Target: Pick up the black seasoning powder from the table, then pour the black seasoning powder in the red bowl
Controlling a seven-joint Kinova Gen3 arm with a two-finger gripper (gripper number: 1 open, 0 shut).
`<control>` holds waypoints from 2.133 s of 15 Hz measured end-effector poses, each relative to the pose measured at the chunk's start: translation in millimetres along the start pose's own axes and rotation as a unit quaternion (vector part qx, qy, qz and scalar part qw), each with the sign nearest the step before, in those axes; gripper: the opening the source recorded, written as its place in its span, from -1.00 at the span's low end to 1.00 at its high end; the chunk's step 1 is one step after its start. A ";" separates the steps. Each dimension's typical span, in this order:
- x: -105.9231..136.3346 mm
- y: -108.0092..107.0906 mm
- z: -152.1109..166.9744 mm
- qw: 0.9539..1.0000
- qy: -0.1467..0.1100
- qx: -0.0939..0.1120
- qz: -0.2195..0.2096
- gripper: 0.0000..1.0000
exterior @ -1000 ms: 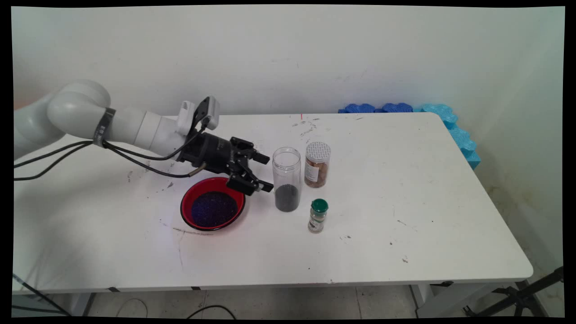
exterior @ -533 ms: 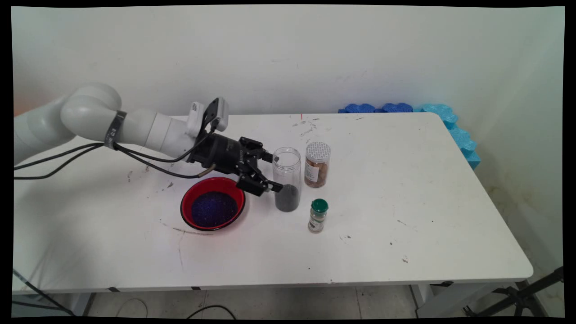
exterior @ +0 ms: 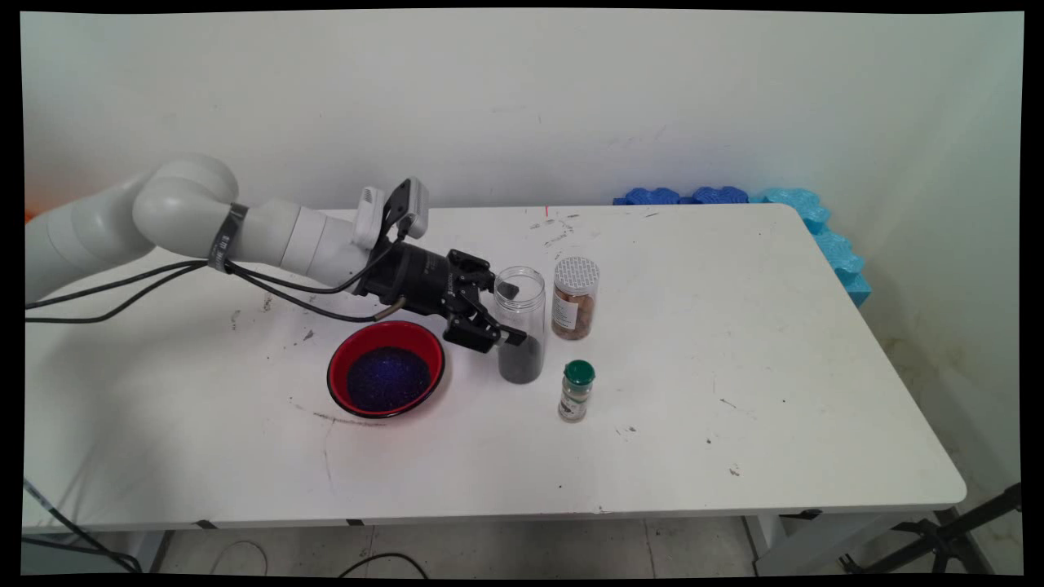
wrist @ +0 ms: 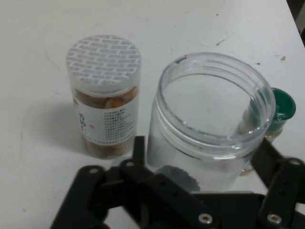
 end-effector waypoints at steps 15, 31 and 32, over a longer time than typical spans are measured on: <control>35.3 5.7 -48.8 1.000 0.005 -0.001 -0.028 -1.00; 101.3 51.4 -188.8 0.991 -0.087 -0.071 -0.067 -1.00; 102.7 52.7 -193.3 0.991 -0.092 -0.075 -0.066 -1.00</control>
